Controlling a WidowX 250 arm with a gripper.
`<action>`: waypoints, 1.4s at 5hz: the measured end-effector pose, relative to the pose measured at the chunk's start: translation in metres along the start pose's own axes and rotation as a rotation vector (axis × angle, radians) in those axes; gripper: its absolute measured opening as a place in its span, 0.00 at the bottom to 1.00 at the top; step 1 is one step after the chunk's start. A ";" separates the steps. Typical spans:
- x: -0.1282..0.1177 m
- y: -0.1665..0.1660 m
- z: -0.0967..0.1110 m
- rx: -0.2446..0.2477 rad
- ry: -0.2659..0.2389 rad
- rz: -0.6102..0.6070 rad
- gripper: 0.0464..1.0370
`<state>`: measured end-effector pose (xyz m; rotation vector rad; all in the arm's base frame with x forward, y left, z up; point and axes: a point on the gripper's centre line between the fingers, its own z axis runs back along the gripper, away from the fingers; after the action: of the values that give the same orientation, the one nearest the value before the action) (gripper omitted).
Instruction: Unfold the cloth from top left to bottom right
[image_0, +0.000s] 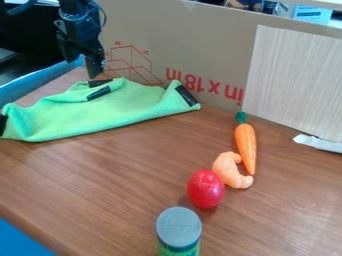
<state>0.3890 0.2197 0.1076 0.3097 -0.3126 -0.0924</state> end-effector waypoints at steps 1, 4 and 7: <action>-0.008 -0.008 -0.017 -0.028 0.040 0.002 0.96; -0.004 -0.012 -0.039 0.020 0.048 -0.021 0.96; 0.004 -0.027 -0.062 0.060 0.069 -0.019 0.96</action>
<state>0.4109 0.2113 0.0445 0.3747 -0.2446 -0.0905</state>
